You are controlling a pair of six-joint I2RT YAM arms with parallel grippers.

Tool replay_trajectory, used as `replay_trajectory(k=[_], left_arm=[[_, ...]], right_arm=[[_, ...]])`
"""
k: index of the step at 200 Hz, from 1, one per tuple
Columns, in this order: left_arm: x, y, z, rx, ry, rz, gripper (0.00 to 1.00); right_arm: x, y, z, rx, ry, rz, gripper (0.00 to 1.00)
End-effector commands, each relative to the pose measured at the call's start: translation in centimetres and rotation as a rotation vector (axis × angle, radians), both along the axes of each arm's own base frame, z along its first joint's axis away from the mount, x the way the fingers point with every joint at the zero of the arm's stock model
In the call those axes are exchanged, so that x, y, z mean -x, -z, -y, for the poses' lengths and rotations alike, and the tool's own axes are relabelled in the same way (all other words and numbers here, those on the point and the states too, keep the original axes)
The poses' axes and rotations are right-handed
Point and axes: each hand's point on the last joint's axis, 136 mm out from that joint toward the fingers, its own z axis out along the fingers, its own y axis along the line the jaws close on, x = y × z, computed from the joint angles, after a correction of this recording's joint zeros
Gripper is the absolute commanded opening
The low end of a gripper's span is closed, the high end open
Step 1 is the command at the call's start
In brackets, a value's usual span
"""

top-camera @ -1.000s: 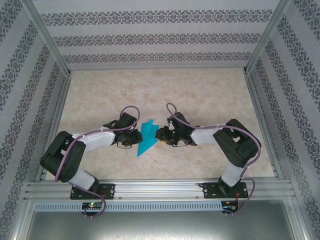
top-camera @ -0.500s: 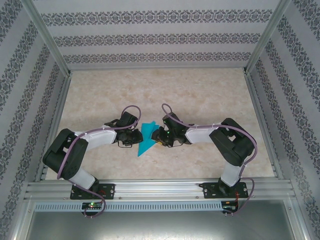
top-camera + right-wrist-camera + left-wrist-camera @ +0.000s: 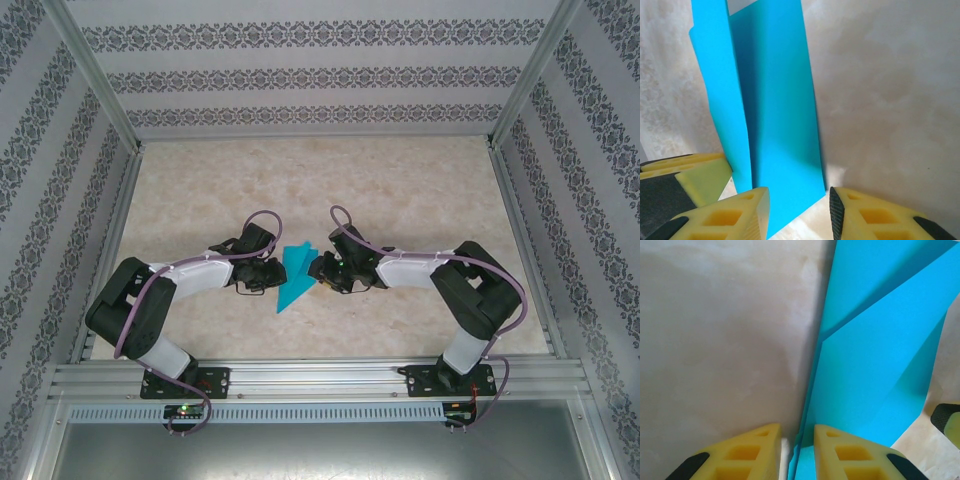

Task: Fold a paper plane with a square sheet of paper (pick it up from the middle)

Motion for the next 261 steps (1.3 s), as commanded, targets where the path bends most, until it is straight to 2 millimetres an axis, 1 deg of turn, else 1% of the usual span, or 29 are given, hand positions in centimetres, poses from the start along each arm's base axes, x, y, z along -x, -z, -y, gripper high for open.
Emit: replay_trajectory(k=[1,23,51,74,96,116,157,178,211,219,230,243,261], left_arm=[[0.2,0.1,1.5,0.053,0.042,-0.015,0.25],[0.3,0.4,1.6,0.06,0.043,-0.022,0.26],[0.5,0.7,1.6,0.061,0.045,-0.033,0.26],[0.7,0.9,1.5,0.059,0.046,-0.04,0.25],[0.7,1.0,1.7,0.07,0.046,-0.041,0.25],[0.7,1.0,1.9,0.086,0.048,-0.044,0.25],[0.7,1.0,2.0,0.092,0.044,-0.043,0.24],[0.6,0.7,2.1,0.104,0.035,-0.038,0.24],[0.4,0.2,2.3,0.138,-0.004,-0.024,0.24],[0.2,0.0,2.4,0.156,-0.017,-0.015,0.24],[0.1,0.0,2.6,0.172,-0.031,-0.014,0.25],[0.2,-0.1,2.9,0.195,-0.033,-0.018,0.25],[0.1,-0.3,3.0,0.21,-0.039,-0.011,0.25]], right_arm=[[0.1,1.2,-0.2,-0.003,0.008,-0.025,0.38],[0.2,1.7,-0.6,-0.012,0.0,-0.041,0.38],[-0.2,1.1,-1.5,-0.079,-0.002,-0.014,0.37],[-0.5,0.5,-2.0,-0.096,-0.005,-0.003,0.37],[-0.7,0.9,-2.3,-0.098,-0.005,-0.008,0.37],[-1.1,0.7,-2.7,-0.122,-0.003,-0.001,0.38],[-2.5,-0.8,-4.4,-0.173,-0.05,0.07,0.4],[-3.2,-1.2,-5.0,-0.195,-0.063,0.101,0.4],[-3.8,-1.2,-5.6,-0.222,-0.074,0.13,0.4],[-3.8,-0.9,-5.7,-0.218,-0.077,0.128,0.38],[-4.0,-0.9,-5.7,-0.218,-0.078,0.132,0.32],[-3.9,-0.9,-5.5,-0.207,-0.067,0.153,0.3],[-3.9,-1.1,-6.0,-0.202,-0.11,0.161,0.2]])
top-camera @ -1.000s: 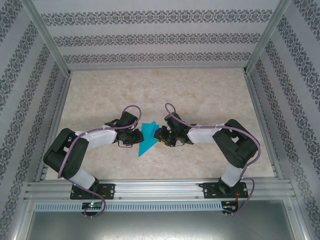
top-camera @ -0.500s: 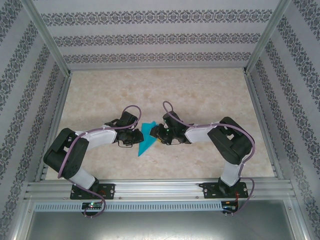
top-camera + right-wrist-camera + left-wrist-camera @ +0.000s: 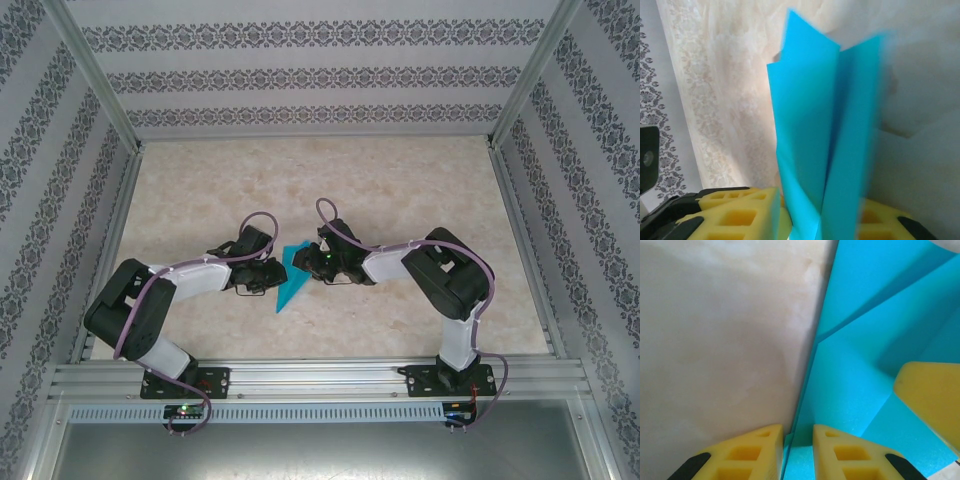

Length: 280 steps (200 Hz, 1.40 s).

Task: Fold a paper plane with a square sheet of paper (pick it up from the middle)

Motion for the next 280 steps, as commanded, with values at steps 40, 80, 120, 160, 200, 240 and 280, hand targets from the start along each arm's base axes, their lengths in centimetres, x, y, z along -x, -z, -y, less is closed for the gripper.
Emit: replay_trajectory(k=[40,80,120,160,200,240,280], left_arm=[[0.0,-2.3,2.1,0.143,0.016,0.072,0.25],[0.1,-5.5,-1.0,0.063,-0.064,0.21,0.27],[0.7,-8.3,-5.2,-0.051,-0.169,0.342,0.31],[1.6,-9.5,-8.7,-0.129,-0.285,0.414,0.34],[2.3,-10.7,-10.8,-0.153,-0.364,0.466,0.35],[2.8,-11.0,-11.1,-0.15,-0.37,0.474,0.36],[2.8,-10.9,-10.7,-0.138,-0.345,0.477,0.37]], right_arm=[[-0.6,-1.7,-1.2,0.024,-0.104,0.106,0.03],[-0.9,-5.7,3.6,0.362,-0.164,0.24,0.0],[-1.6,-11.4,12.6,0.856,-0.148,0.371,0.0],[-2.3,-13.9,18.4,1.347,-0.174,0.369,0.0],[-2.6,-9.8,15.3,1.521,-0.284,0.339,0.0],[-2.1,-4.2,9.7,1.549,-0.375,0.273,0.04],[0.2,-2.3,2.6,1.193,-0.447,0.245,0.42]])
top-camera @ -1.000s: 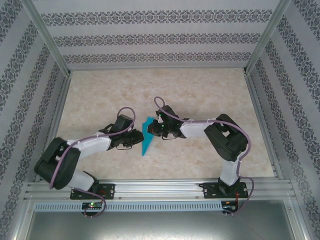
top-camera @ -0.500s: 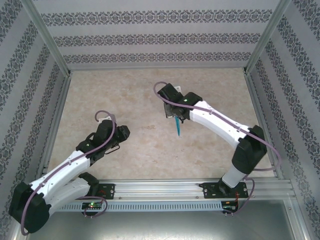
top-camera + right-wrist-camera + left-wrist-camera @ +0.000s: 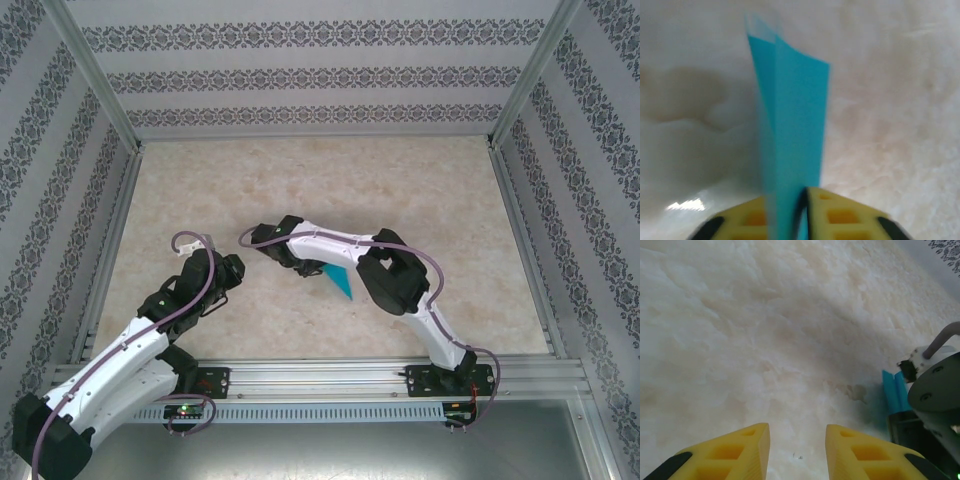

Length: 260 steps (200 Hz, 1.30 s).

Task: Fold a paper plane with a square sheet of paper (pick it up from the middle)

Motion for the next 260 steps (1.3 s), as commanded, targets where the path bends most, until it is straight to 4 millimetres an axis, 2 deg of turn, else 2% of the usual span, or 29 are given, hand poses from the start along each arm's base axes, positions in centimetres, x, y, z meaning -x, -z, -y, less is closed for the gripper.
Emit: replay_trajectory(k=[1,16,22,34,45,49,61,81,105,126,164,172,181,198,233,260], left_arm=[[0.5,0.8,-0.2,-0.019,0.004,-0.021,0.37],[0.3,0.7,0.4,-0.018,0.035,-0.019,0.38],[0.2,0.7,0.6,-0.016,0.044,-0.025,0.39],[0.1,0.7,1.0,-0.011,0.063,-0.031,0.39],[-0.2,0.7,1.7,0.001,0.092,-0.03,0.39],[-0.3,0.7,2.0,0.005,0.101,-0.03,0.4],[-0.6,0.8,2.9,0.022,0.137,-0.036,0.4],[-1.2,1.1,4.6,0.047,0.197,-0.06,0.4],[-1.9,2.0,6.5,0.084,0.255,-0.101,0.4],[-2.5,2.7,8.0,0.117,0.288,-0.135,0.4],[-2.8,3.8,9.5,0.137,0.331,-0.197,0.4],[-2.7,3.9,9.7,0.141,0.335,-0.203,0.4],[-2.7,4.2,9.7,0.141,0.336,-0.213,0.4],[-2.7,4.3,9.9,0.147,0.337,-0.22,0.4],[-2.9,4.6,10.0,0.144,0.334,-0.232,0.4],[-3.2,4.9,10.5,0.153,0.34,-0.241,0.4]], right_arm=[[1.3,-1.5,-4.3,-0.242,-0.013,-0.07,0.44],[2.0,-3.3,-6.3,-0.395,-0.051,-0.066,0.69],[2.3,-4.4,-7.1,-0.476,-0.071,-0.063,0.76],[2.4,-6.5,-7.4,-0.615,-0.084,-0.04,0.79],[2.4,-7.6,-6.8,-0.725,-0.076,-0.029,0.82],[2.5,-7.5,-5.9,-0.746,-0.059,-0.036,0.82],[2.0,-7.7,-3.6,-0.829,-0.006,-0.023,0.8],[1.7,-6.3,-0.3,-0.997,0.07,-0.069,0.75],[0.7,-5.0,1.5,-1.098,0.1,-0.108,0.74],[-0.3,-4.0,1.2,-1.159,0.104,-0.162,0.71],[-2.0,-1.3,1.0,-1.145,0.159,-0.193,0.62],[-2.0,-0.7,0.8,-1.143,0.166,-0.209,0.59],[-2.1,-0.1,0.8,-1.143,0.179,-0.219,0.53],[-2.1,0.8,1.0,-1.149,0.212,-0.212,0.5],[-2.1,1.8,2.1,-1.228,0.37,-0.163,0.36],[-1.6,2.5,2.8,-1.285,0.505,-0.085,0.36]])
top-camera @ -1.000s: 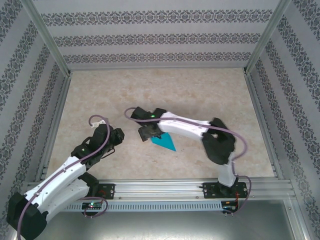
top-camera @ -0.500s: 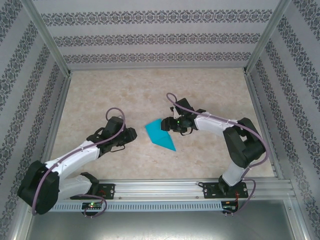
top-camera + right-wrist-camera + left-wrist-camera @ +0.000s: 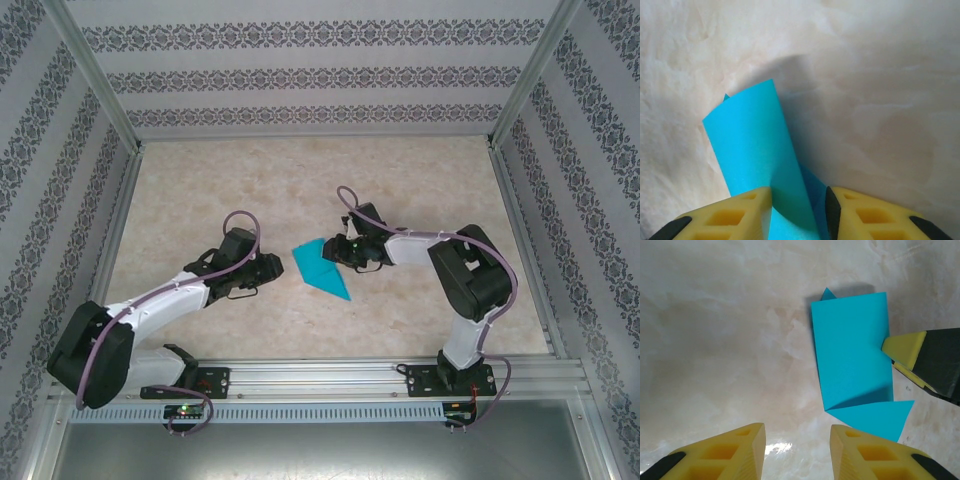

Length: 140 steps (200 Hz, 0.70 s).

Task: Fold a paper plane with a square sheet of paper (pick it up from the middle)

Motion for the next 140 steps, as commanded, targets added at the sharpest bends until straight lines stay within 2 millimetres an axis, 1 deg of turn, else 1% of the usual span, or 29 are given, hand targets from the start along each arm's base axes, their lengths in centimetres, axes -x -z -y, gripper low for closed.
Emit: replay_trajectory(k=[1,18,25,51,80,92,98,108,118,129,140], left_arm=[[-1.0,-1.1,1.4,0.037,0.018,0.032,0.4],[-1.0,-1.0,1.7,0.039,0.026,0.027,0.4],[-1.0,-0.8,1.7,0.037,0.025,0.024,0.4],[-1.0,-0.6,1.8,0.038,0.023,0.018,0.4],[-0.9,-0.5,1.9,0.044,0.023,0.017,0.4],[-0.9,-0.5,2.0,0.045,0.028,0.017,0.4],[-0.9,-0.5,2.0,0.045,0.029,0.017,0.4],[-0.8,-0.6,2.0,0.044,0.03,0.017,0.4],[-0.8,-0.6,2.0,0.046,0.03,0.02,0.4],[-0.8,-0.6,1.9,0.043,0.026,0.018,0.4],[-0.8,-0.5,1.9,0.04,0.025,0.02,0.4]], right_arm=[[0.1,0.7,0.7,-0.042,0.169,-0.023,0.36],[0.3,0.4,0.8,-0.05,0.203,-0.019,0.33],[0.4,0.4,1.1,-0.04,0.228,-0.029,0.3],[1.1,0.1,1.2,-0.06,0.291,-0.021,0.3],[1.4,-1.4,1.7,-0.067,0.322,0.018,0.36],[1.3,-2.5,2.0,-0.074,0.316,0.048,0.39],[1.3,-3.1,2.2,-0.069,0.305,0.073,0.42],[1.1,-4.3,2.8,-0.049,0.282,0.114,0.42],[1.4,-5.1,3.2,-0.021,0.234,0.136,0.42],[2.0,-6.5,2.7,-0.024,0.145,0.176,0.38],[3.2,-7.3,1.8,-0.031,0.059,0.185,0.33]])
